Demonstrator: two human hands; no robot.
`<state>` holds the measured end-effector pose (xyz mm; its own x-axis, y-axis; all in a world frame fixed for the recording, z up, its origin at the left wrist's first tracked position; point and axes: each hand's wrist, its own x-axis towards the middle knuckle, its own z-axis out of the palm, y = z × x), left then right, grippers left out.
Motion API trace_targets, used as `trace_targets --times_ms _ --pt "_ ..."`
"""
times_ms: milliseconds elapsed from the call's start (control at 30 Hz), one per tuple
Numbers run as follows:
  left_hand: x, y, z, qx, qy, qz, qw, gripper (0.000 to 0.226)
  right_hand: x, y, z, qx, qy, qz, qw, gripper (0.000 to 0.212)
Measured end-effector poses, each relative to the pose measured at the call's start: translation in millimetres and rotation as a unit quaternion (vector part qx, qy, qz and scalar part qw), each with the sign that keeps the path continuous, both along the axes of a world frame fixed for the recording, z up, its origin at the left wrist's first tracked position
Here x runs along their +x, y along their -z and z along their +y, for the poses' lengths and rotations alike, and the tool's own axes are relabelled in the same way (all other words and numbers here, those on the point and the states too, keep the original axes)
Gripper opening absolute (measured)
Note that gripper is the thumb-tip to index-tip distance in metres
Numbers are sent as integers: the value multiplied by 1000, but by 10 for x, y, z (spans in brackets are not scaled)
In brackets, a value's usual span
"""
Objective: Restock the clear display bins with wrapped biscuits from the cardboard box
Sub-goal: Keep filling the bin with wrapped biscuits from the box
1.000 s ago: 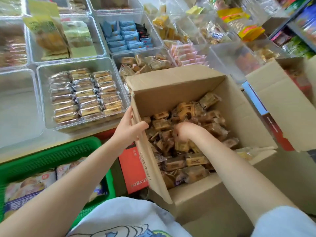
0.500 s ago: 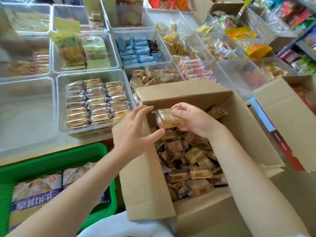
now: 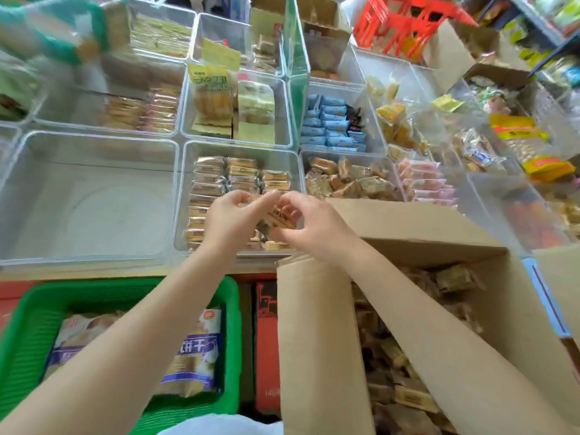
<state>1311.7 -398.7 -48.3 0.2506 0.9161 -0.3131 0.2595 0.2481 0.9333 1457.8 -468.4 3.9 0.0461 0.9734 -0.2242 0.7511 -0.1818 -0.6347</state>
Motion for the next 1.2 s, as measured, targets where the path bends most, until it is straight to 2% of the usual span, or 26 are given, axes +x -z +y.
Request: trace_targets --times_ms 100,167,200,267,367,500,667,833,900,967,1033,1100,1133,1200 --pt "-8 262 217 10 4 9 1000 61 -65 246 368 13 -6 -78 997 32" --pt "-72 542 400 61 32 96 993 71 49 389 681 -8 -10 -148 989 26" --pt "-123 716 492 101 54 176 978 68 132 458 858 -13 -6 -190 982 24" --pt "-247 1053 635 175 105 328 923 59 309 599 1216 -9 7 -265 964 20" --pt "-402 1403 700 219 174 415 866 53 522 797 1717 7 32 -336 941 16" --pt "-444 1487 652 274 177 423 845 45 662 1177 2168 18 31 -393 919 13" --pt "-432 1498 652 268 183 434 841 52 656 1622 2345 -10 -2 -428 904 25" --pt "-427 1500 654 267 190 438 837 49 515 1780 2303 23 -19 -465 885 29" --pt "-429 1515 653 278 181 435 837 48 480 1827 2227 -12 -32 -438 898 44" --pt "-429 1518 654 285 178 437 834 47 460 1840 2162 -65 -43 -403 912 67" --pt "-420 1506 657 287 185 444 828 47 416 1747 2154 -134 -70 -395 906 79" --pt "-421 1501 643 283 196 443 828 48 339 1548 2143 -189 -109 -379 900 72" --pt "-430 1499 633 285 199 440 828 48 297 1409 2110 -191 -119 -352 908 64" --pt "-467 1541 660 282 202 440 829 46 209 1118 1975 -136 -96 -277 946 41"
